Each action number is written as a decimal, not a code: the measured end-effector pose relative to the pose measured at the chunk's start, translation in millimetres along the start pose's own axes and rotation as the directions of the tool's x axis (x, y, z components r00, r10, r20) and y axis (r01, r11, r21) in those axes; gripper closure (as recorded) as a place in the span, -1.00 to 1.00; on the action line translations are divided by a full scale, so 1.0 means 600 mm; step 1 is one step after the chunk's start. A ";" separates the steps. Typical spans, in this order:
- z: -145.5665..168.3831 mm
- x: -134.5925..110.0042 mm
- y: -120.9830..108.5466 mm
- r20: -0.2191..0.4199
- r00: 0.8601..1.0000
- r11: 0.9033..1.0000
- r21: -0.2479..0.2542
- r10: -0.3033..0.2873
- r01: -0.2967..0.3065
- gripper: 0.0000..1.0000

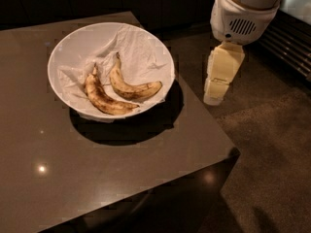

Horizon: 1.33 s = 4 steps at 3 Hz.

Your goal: Pick banana from white bowl

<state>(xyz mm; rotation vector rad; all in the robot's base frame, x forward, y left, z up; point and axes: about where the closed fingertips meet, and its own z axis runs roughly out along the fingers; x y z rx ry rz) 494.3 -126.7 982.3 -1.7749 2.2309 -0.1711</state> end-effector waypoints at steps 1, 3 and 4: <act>0.015 -0.032 -0.026 -0.011 1.000 0.999 -0.025 0.021 -0.022 -1.00; 0.052 -0.116 -0.063 0.021 0.999 0.992 -0.115 -0.040 0.042 -1.00; 0.060 -0.140 -0.070 0.047 0.998 0.994 -0.101 -0.045 0.049 -1.00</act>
Offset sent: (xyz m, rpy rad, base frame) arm 0.0609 0.0598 -0.0118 -0.0362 0.2001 -0.0045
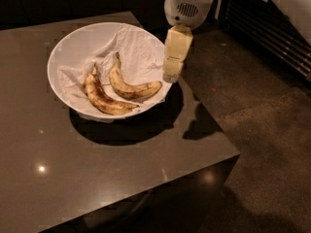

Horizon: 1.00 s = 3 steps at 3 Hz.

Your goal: Pick banana from white bowl

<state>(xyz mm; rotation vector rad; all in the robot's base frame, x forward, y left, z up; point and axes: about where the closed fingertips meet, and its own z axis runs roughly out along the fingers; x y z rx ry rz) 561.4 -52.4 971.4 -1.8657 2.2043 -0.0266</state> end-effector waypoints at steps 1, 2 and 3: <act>0.023 -0.042 -0.009 -0.025 1.000 1.000 -0.015 -0.011 0.011 -1.00; 0.061 -0.095 -0.008 -0.046 0.998 0.998 -0.052 -0.044 0.042 -1.00; 0.091 -0.130 -0.006 -0.062 0.996 0.995 -0.079 -0.059 0.054 -0.66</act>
Offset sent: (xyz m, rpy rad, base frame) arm -0.0010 0.0750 -0.0479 -0.1747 0.2255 0.0821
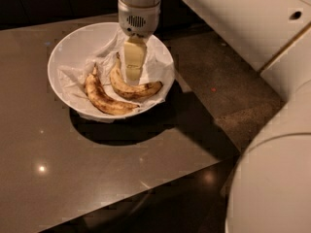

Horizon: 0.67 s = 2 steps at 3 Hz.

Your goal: Pick banana from white bowl

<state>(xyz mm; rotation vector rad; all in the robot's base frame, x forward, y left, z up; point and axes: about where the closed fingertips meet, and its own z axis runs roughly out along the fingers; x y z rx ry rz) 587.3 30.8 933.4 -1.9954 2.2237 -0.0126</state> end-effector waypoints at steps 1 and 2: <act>0.018 -0.013 0.000 0.003 1.000 0.999 -0.032 0.006 -0.005 -0.68; 0.033 -0.017 0.001 0.007 1.000 0.998 -0.065 0.023 -0.023 -0.66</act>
Offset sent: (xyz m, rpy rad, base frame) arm -0.0307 -0.0159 -0.0265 -0.0833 0.2257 -0.0311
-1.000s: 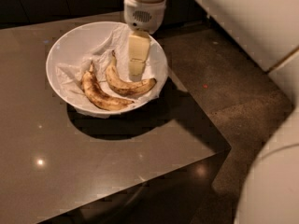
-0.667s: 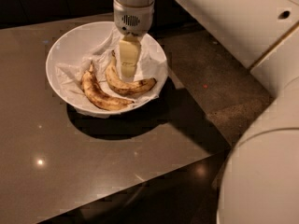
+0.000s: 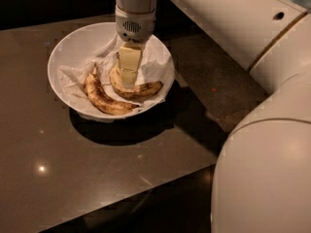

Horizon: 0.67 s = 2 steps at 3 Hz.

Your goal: Pick banana from white bowl

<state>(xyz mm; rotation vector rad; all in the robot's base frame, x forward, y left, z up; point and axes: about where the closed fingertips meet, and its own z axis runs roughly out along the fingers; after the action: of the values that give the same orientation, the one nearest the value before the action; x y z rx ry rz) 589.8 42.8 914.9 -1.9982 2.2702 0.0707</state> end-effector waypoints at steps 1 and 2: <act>0.020 0.009 0.002 -0.007 0.999 0.998 -0.037 0.040 -0.041 -0.44; 0.033 0.011 0.005 -0.019 0.998 0.997 -0.055 0.053 -0.054 -0.13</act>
Offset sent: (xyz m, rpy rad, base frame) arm -0.0339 -0.0312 -0.0266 -0.1143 0.1941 -0.0571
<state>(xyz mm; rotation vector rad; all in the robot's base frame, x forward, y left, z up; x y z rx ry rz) 587.1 38.8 894.6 -1.9714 2.3584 0.1232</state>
